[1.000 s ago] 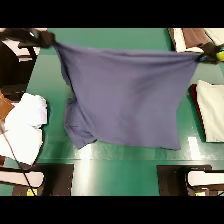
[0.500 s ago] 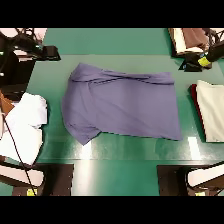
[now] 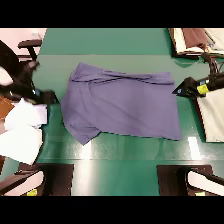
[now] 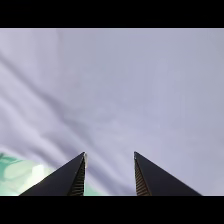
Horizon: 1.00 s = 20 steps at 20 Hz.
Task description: Fold the shirts.
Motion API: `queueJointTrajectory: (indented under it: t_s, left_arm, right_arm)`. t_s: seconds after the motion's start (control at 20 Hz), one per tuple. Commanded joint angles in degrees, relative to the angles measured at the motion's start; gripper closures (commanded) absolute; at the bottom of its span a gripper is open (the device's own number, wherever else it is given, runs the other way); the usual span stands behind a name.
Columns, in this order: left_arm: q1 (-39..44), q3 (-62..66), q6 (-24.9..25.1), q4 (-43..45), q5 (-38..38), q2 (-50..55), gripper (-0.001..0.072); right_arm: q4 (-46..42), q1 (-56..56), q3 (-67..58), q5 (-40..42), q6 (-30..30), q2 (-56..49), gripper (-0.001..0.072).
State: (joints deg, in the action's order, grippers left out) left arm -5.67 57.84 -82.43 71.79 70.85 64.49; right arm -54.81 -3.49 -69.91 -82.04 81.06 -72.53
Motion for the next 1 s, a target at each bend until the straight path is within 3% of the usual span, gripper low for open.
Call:
queueJointTrajectory:
  t_s: [0.0,0.35,0.55,0.6,0.65,0.7,0.85,0.95]
  left_arm:
    - [-0.2,-17.03,-0.11,-3.32,-4.2,-5.88,0.0213]
    - [0.0,-26.12,0.85,-12.98,-12.83,-5.86,0.0213]
    - [4.72,-27.71,1.44,-15.45,-15.8,-5.86,0.0224]
    - [5.55,-27.65,1.44,-15.45,-15.78,-5.86,0.04]
    - [5.68,-27.32,1.42,-15.5,-15.65,-5.86,0.062]
    - [5.68,-26.4,1.44,-15.23,-15.19,-5.88,0.0681]
    - [5.68,-21.73,1.49,-15.04,-12.92,-7.41,0.0682]
    - [5.68,-18.73,1.53,-14.99,-12.22,-8.96,0.0683]
  right_arm:
    - [3.28,-0.46,9.2,3.74,-0.63,7.89,0.036]
    - [3.26,-0.46,10.25,4.74,-0.63,14.05,0.036]
    - [3.76,-0.48,10.25,4.96,-0.61,14.43,0.036]
    - [3.76,-0.79,10.25,4.85,-0.63,14.43,0.036]
    - [3.65,-1.57,10.25,4.31,-0.63,14.43,0.036]
    - [3.65,-3.1,10.25,2.95,-0.66,14.43,0.036]
    - [2.16,-10.73,13.31,-1.97,-1.62,14.53,0.036]
    - [-5.33,-17.0,19.32,-3.13,-1.62,15.82,0.0358]
